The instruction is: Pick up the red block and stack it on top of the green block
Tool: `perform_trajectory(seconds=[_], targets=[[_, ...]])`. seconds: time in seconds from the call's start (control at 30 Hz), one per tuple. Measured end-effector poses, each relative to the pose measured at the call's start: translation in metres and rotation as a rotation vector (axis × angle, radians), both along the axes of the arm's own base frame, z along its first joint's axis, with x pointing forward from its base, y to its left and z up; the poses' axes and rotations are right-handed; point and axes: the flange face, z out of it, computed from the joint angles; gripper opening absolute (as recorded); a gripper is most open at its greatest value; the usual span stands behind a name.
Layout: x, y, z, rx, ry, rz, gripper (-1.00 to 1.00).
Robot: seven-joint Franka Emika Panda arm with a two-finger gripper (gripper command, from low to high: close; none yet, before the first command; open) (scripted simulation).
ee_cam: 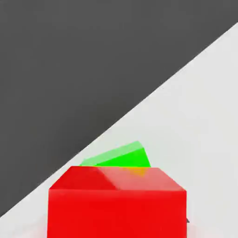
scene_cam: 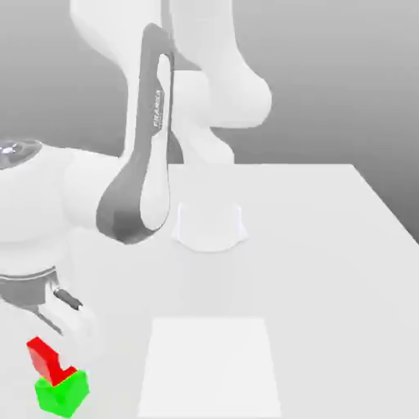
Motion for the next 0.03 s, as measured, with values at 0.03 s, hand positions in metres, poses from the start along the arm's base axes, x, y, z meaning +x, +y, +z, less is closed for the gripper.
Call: perform_trajectory(seconds=[0.03], targets=[[0.0, 0.0, 0.0, 0.0, 0.0, 0.0, 1.0]])
